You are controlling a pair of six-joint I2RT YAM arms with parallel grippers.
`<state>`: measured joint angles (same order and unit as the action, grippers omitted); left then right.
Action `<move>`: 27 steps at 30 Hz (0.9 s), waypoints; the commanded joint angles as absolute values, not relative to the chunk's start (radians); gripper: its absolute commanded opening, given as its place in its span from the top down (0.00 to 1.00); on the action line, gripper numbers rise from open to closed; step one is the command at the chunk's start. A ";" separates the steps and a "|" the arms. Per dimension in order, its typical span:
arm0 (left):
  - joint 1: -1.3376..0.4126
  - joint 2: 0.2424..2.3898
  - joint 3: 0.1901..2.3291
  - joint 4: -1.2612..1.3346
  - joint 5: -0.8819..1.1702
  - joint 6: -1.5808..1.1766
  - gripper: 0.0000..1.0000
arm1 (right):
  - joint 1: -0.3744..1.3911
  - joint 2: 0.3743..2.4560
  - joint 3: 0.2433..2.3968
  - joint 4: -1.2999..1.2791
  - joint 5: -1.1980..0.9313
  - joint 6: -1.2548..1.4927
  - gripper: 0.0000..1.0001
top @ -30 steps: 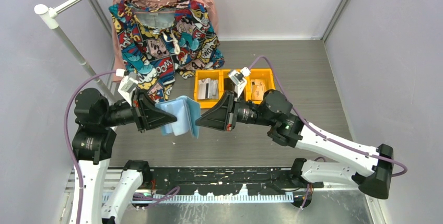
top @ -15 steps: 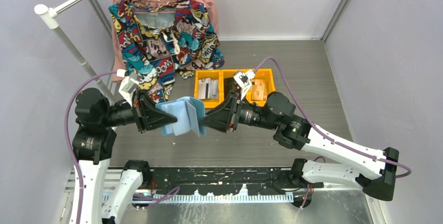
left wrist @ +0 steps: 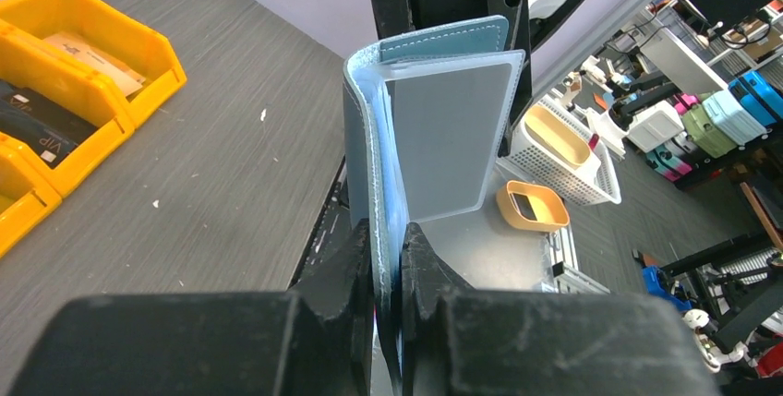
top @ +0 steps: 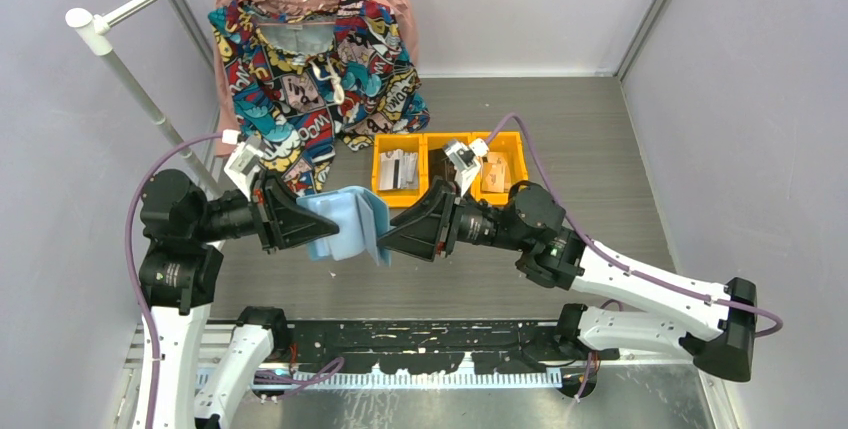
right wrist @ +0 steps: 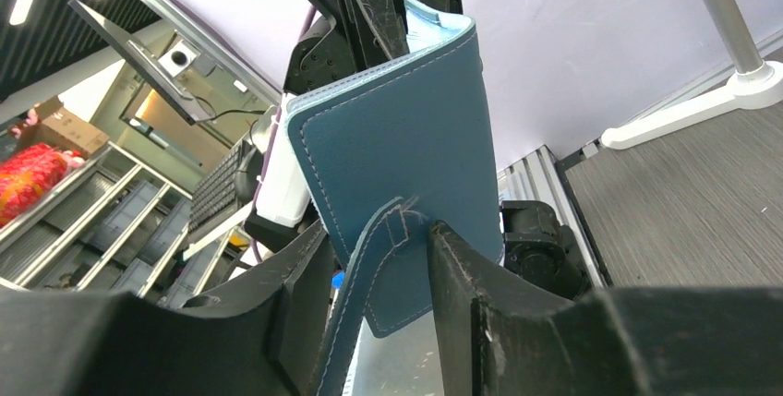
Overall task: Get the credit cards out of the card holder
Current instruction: Remove the credit card from the card holder.
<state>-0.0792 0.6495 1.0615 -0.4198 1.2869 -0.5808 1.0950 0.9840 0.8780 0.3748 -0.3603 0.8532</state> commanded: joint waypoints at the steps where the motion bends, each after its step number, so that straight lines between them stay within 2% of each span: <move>1: -0.087 0.640 1.075 -0.344 1.317 -0.615 1.00 | 1.112 1.002 0.884 0.429 -0.346 0.846 0.53; 9: -0.087 0.637 1.071 -0.347 1.323 -0.615 1.00 | 1.183 1.068 1.003 0.192 -0.079 0.713 0.50; 14: -0.088 0.635 1.072 -0.356 1.332 -0.616 1.00 | 1.221 1.078 1.042 0.111 0.135 0.661 0.55; 18: -0.089 0.634 1.075 -0.369 1.340 -0.604 1.00 | 1.272 1.099 1.102 0.010 0.294 0.597 0.55; 21: -0.089 0.634 1.075 -0.367 1.338 -0.604 1.00 | 1.308 1.116 1.132 -0.048 0.345 0.562 0.57; 27: -0.087 0.632 1.077 -0.377 1.344 -0.599 1.00 | 1.378 1.134 1.195 -0.170 0.582 0.523 0.65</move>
